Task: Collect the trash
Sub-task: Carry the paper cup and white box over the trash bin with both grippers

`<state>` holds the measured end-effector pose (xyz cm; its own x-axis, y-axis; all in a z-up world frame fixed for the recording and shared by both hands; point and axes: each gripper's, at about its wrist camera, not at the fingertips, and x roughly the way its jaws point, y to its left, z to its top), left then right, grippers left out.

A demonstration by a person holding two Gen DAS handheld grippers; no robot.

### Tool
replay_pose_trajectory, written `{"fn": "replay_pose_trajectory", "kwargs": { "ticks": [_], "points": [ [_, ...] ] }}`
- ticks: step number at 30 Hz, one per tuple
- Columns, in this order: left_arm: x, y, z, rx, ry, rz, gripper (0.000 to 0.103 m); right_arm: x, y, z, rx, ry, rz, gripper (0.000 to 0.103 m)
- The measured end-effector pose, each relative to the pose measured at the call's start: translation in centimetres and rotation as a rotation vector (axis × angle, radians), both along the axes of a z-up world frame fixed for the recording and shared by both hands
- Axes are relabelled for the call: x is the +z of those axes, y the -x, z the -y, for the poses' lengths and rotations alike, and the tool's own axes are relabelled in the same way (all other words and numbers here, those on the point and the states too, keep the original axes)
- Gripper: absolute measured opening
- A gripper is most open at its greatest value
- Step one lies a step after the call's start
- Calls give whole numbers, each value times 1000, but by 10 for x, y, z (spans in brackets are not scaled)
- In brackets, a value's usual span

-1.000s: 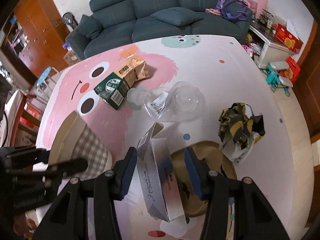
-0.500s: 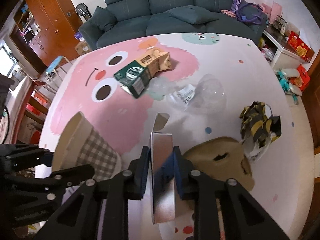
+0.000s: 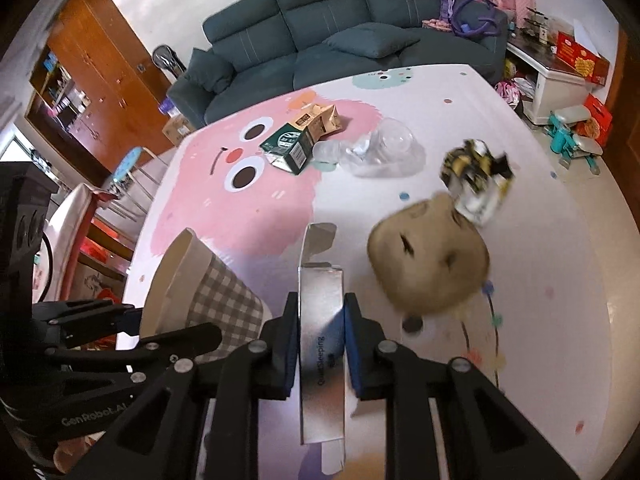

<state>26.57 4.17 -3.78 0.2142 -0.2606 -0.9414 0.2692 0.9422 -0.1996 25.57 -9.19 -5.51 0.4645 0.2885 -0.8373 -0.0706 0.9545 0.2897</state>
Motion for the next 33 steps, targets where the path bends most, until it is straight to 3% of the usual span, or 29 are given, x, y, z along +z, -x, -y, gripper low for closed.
{"fn": "replay_pose_trajectory", "kwargs": {
  "ticks": [7,16,26,33],
  "points": [
    [24,98,25,93,17,61,35,17,84,27,43,-53,53,20],
    [28,221,57,159,10,75,35,20,194,68,126,-102,41,20],
    [9,303,61,150,-21,8,35,-18,272,81,131,-153,-77,20],
    [-41,323,63,139,-29,-56,35,-73,297,85,47,-191,-182,20]
  ]
}}
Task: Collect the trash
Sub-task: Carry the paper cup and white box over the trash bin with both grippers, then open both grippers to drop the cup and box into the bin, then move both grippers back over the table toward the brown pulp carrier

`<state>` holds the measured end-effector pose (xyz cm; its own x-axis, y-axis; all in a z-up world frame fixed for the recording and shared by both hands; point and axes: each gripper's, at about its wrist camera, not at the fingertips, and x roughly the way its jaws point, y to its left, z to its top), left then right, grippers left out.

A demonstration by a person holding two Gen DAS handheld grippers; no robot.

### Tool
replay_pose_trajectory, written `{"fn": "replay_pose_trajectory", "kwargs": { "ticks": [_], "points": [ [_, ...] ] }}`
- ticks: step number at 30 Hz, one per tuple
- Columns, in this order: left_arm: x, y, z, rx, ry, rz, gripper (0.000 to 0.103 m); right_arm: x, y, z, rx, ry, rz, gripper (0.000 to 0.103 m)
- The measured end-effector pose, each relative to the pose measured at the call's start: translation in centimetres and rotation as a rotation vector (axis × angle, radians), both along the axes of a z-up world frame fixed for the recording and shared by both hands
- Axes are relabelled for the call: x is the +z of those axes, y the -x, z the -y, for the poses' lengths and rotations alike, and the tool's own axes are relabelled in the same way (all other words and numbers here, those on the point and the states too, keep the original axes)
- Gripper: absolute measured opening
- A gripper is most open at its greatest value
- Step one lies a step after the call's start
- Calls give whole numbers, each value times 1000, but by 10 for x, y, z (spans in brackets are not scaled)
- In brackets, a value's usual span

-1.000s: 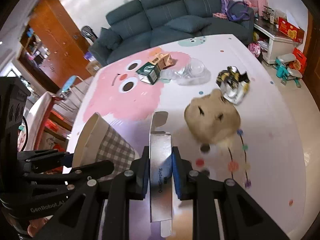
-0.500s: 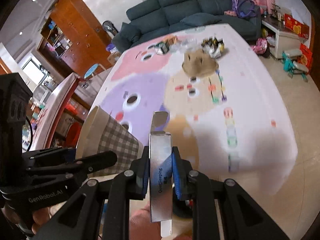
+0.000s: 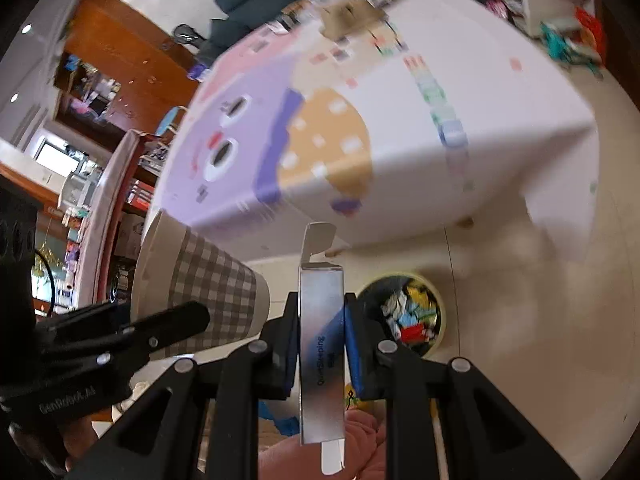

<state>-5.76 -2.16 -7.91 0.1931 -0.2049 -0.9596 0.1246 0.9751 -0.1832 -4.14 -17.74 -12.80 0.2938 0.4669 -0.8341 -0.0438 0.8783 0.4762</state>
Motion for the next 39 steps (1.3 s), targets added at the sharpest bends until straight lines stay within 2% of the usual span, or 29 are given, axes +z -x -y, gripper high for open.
{"fn": "replay_pose_trajectory", "kwargs": {
  "ticks": [7,14,18,22,26,29,39],
  "points": [
    [-94,5,-2,13,7,-73,36,-84,5,-2,-91,22,-117,20],
    [-185,-8,-1,3,-35,-110,40,-177,0,-10,-149,59,-212,21],
    [-222,-11,2,-27,-55,-117,44,-223,-6,-18,-171,73,-238,24],
    [-249,-12,1,-37,-94,-136,48,-254,-14,-25,-200,99,-270,26],
    [-264,-17,-7,-9,-82,-155,56,-267,-16,-27,-219,106,-274,31],
    [-267,-17,-8,-8,-92,-156,57,-268,-11,-23,-222,111,-275,31],
    [-238,-16,-14,33,-95,-133,57,-241,6,-18,-214,123,-246,31]
  ]
}}
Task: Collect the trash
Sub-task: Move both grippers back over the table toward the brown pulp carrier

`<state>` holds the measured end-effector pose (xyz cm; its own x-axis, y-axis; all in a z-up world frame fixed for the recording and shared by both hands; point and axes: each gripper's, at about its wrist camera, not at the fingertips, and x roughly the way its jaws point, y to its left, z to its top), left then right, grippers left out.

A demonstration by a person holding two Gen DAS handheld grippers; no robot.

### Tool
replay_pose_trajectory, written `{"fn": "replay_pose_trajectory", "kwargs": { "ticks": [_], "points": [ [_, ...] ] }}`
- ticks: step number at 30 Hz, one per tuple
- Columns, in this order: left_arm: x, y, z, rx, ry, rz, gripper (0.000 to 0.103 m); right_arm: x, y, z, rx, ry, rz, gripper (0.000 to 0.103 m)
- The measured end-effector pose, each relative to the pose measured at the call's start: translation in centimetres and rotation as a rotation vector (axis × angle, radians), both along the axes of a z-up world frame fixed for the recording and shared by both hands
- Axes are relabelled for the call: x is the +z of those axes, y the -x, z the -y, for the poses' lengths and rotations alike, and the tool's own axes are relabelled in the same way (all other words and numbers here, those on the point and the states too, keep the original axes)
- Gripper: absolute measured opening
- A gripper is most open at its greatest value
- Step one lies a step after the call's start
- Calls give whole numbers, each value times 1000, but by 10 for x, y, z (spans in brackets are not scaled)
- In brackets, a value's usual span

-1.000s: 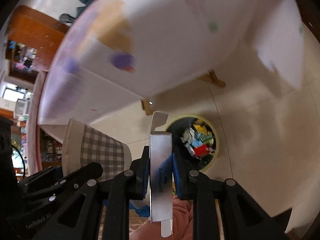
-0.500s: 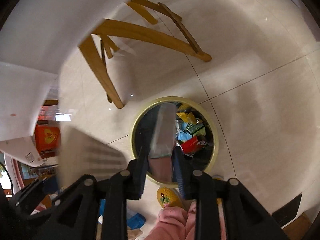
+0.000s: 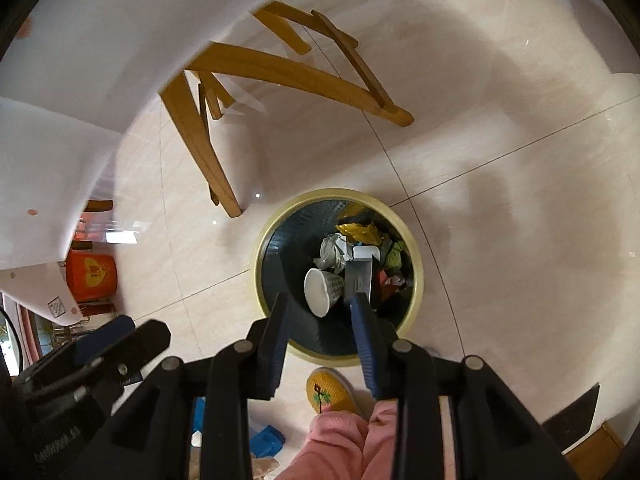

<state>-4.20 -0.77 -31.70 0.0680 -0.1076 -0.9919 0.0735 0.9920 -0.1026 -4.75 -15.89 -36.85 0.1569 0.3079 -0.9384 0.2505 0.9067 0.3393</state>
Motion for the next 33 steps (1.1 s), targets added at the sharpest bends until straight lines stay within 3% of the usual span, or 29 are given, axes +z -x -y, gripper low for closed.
{"fn": "replay_pose_trajectory", "kwargs": {
  "ticks": [7,17,33],
  "points": [
    [60,6,-11,-5,13,51,57,60,13,-4,19,-13,58,31],
    [163,19,-10,-100,63,160,57,163,23,-19,45,-18,191,31],
    [299,27,-20,-217,134,325,72,297,47,-27,-6,36,361,31]
  ]
}}
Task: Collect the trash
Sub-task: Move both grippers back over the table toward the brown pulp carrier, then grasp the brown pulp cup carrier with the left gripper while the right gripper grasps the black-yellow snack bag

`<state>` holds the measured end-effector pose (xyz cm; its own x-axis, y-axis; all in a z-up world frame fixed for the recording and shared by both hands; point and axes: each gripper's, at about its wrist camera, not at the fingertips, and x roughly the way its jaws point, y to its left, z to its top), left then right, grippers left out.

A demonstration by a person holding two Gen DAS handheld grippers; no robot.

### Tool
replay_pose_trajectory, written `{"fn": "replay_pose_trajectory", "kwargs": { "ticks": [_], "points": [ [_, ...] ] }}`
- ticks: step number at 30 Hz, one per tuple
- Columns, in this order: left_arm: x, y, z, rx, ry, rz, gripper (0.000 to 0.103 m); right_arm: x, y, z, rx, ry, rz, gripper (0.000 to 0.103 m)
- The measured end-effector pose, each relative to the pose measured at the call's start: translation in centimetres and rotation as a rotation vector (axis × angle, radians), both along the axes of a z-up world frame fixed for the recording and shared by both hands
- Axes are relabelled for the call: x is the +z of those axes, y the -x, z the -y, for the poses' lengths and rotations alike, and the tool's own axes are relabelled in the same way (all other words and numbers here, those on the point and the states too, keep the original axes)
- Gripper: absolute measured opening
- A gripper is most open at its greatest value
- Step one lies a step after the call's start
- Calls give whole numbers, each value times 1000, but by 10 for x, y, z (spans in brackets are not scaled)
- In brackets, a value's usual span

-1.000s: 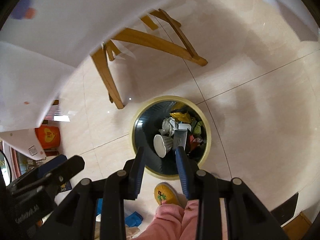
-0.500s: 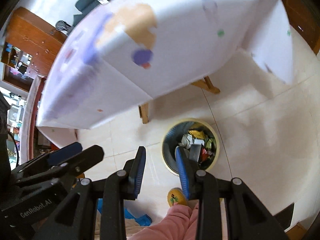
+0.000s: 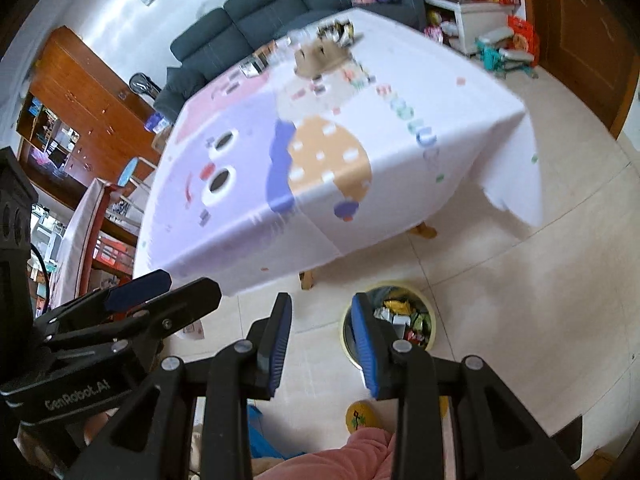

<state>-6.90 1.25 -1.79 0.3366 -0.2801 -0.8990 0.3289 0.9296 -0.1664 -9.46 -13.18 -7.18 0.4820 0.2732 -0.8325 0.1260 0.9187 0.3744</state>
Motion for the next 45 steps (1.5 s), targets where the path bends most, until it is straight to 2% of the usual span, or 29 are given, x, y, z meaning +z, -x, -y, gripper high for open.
{"fn": "replay_pose_trajectory", "kwargs": {
  "ticks": [4,7,12,19,21,26,28,36,41,45],
  "points": [
    [17,-2,0,-24,11,27,72,29,3,-4,-6,37,54,31],
    [35,-3,-3,-39,11,55,78,49,5,-5,-15,56,92,31],
    [59,-7,-9,-42,24,103,79,78,2,-10,-17,94,157,31],
    [89,-21,-17,-34,43,171,89,106,-6,-15,-34,124,241,31],
    [96,-27,-19,-25,41,184,96,112,-10,-17,-37,135,263,31],
    [109,-41,-24,-6,46,200,98,128,-20,-19,-40,160,308,31],
    [112,-47,-25,2,41,205,101,131,-25,-18,-43,163,319,31],
    [114,-75,-18,36,28,222,101,132,-60,-4,-28,169,330,31],
    [110,-108,-7,85,30,208,102,123,-97,16,-1,162,316,31],
    [107,-147,7,150,27,195,102,112,-143,39,55,156,288,31]
  ]
}}
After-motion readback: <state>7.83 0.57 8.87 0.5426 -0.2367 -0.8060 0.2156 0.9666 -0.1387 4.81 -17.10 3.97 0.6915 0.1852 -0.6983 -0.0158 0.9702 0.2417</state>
